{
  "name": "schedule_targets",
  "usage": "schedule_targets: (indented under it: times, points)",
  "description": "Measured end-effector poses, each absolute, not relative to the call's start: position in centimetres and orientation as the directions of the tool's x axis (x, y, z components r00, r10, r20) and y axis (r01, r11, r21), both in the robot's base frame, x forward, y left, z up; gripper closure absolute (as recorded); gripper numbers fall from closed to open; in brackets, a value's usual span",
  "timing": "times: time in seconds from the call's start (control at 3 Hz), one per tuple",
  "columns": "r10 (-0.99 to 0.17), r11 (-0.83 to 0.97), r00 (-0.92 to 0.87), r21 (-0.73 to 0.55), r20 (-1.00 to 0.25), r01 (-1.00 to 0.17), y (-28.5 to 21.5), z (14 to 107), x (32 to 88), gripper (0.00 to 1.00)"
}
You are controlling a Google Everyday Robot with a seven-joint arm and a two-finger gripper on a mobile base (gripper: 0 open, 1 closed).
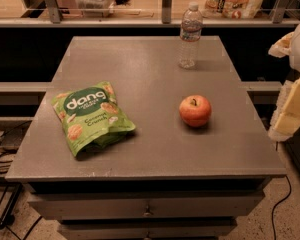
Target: Pick water bottle
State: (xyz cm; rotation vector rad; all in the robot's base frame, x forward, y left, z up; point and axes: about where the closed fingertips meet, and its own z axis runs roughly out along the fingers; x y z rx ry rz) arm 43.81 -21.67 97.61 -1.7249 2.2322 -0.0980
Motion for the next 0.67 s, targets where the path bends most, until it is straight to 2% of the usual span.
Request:
schedule_targets:
  times: [0.67]
  points:
    - [-0.947,0.284,-0.222,-0.277,-0.232,-0.918,-21.4,97.69,44.76,0.0]
